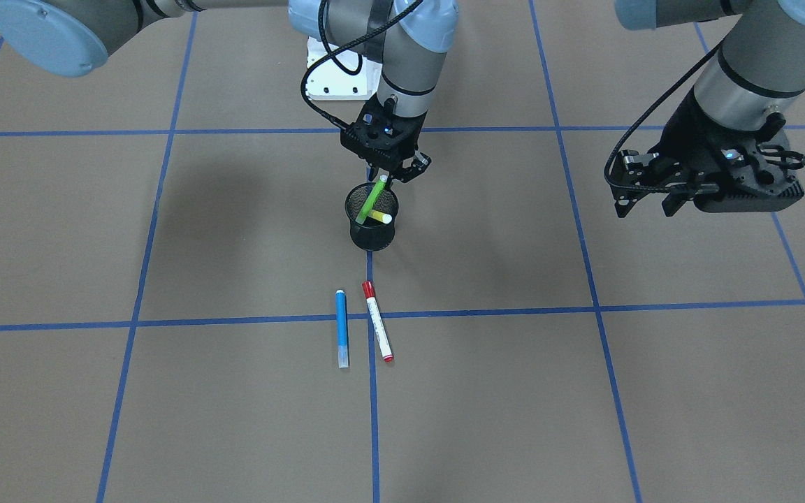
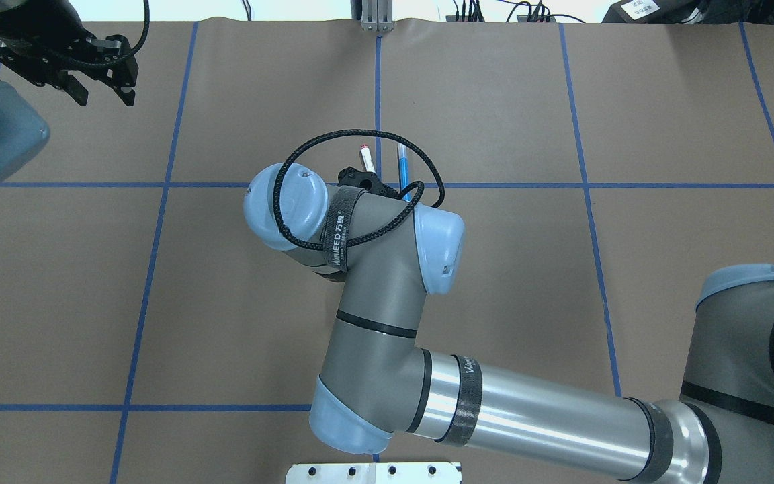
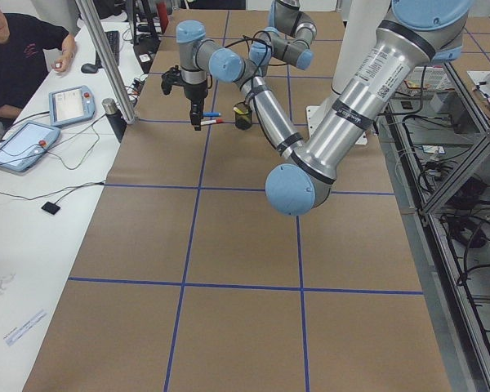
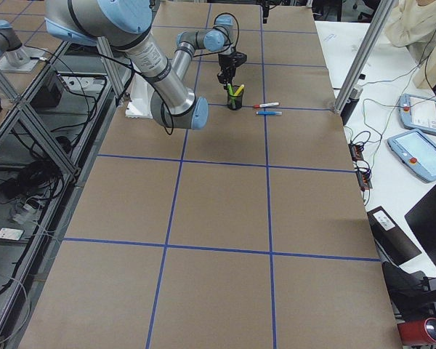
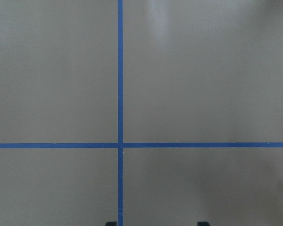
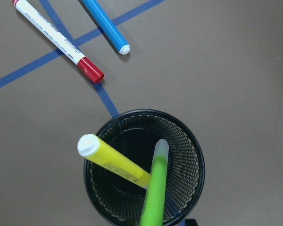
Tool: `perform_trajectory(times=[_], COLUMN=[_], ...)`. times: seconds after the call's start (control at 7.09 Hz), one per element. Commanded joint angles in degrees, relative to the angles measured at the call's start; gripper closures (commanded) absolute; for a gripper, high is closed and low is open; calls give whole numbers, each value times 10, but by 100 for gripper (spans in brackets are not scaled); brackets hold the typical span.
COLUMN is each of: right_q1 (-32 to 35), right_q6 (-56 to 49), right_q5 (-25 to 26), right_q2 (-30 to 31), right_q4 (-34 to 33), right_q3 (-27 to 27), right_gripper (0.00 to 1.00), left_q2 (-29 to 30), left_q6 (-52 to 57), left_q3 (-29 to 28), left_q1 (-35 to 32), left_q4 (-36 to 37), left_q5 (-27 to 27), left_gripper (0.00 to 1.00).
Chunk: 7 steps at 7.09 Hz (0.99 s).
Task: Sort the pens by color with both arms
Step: 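Align the right gripper fingers around the green highlighter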
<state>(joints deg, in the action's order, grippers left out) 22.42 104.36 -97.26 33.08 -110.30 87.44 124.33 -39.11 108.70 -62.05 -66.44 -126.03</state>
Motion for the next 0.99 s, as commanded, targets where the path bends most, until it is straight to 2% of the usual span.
perform_trajectory(times=[0.0, 0.14, 0.42, 0.56, 0.85], right_q1=[0, 1, 1, 2, 7], right_q6=[-1, -1, -3, -6, -20], right_q5=[-1, -1, -2, -7, -9], right_q2=[0, 1, 5, 14, 31], right_q4=[1, 2, 0, -11, -78], right_q3=[1, 9, 20, 46, 143], right_gripper=[97, 100, 100, 100, 100], left_q2=[-1, 0, -1, -1, 0], left_q6=[0, 0, 0, 0, 0], left_q3=[-1, -2, -3, -4, -5], left_q1=[0, 0, 1, 1, 3], left_q4=[0, 0, -1, -1, -2], left_q5=[0, 0, 0, 0, 0], left_gripper=[35, 35, 35, 35, 35])
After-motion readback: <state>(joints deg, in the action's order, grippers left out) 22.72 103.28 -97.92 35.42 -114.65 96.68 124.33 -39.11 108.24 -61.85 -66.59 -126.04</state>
